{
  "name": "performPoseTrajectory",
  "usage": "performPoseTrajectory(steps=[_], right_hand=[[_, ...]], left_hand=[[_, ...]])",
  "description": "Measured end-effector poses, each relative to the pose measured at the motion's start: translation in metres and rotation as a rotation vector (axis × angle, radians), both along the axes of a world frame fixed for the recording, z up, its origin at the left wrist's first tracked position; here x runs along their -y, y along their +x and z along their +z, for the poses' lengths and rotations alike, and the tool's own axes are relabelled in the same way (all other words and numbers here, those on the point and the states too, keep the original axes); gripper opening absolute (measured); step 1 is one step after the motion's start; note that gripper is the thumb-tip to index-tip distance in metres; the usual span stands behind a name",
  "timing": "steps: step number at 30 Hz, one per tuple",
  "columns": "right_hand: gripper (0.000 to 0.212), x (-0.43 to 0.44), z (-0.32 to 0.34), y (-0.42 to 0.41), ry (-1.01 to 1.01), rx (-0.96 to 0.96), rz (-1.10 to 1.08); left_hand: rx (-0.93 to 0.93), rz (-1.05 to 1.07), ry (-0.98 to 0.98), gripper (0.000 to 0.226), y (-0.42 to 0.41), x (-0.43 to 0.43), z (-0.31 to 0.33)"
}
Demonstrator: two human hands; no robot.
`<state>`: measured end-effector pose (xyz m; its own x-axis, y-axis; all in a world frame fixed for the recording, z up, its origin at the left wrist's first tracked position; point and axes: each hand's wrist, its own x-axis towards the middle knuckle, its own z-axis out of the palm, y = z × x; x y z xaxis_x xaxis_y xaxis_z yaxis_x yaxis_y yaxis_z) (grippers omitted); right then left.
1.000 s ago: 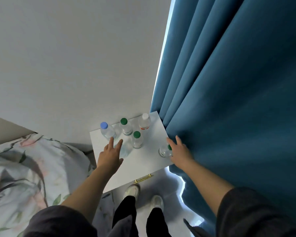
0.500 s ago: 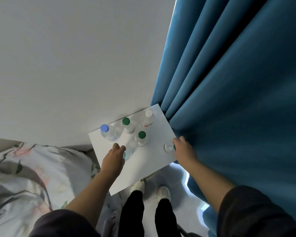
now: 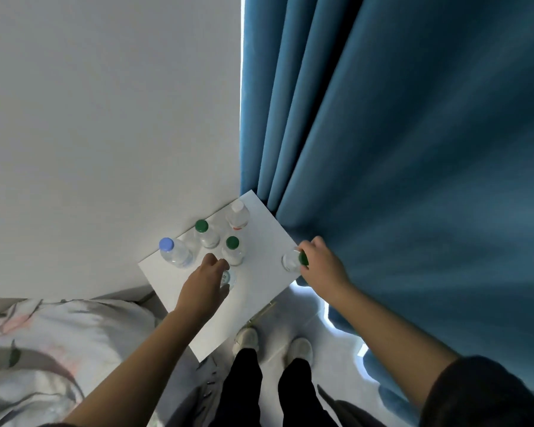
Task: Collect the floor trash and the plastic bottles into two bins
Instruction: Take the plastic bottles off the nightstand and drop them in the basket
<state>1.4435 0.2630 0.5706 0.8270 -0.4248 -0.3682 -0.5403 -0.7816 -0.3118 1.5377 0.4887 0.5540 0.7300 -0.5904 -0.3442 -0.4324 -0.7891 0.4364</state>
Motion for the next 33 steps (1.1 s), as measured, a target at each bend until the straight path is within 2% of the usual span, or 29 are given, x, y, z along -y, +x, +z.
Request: performPoseTrajectory(steps=[8,12,17,24,33], right_hand=[[0.028,-0.005,0.063,-0.069,0.047,0.146,-0.188],[0.028,-0.003,0.081,-0.113,0.080,0.220,-0.272],[0.031,0.000,0.101,-0.189,0.023,0.232,-0.326],[0.027,-0.007,0.108,-0.339,-0.010,0.236,-0.429],[0.034,-0.011,0.111,-0.538,-0.061,0.233,-0.750]], left_hand=[[0.053,-0.178,-0.186,0.037,-0.042,0.058,0.069],[0.082,-0.278,-0.221,0.037,-0.072,0.082,0.092],[0.114,-0.424,-0.243,0.035,-0.125,0.108,0.112],[0.117,-0.551,-0.266,0.035,-0.248,0.140,0.125],[0.055,-0.775,-0.275,0.034,-0.424,0.170,0.125]])
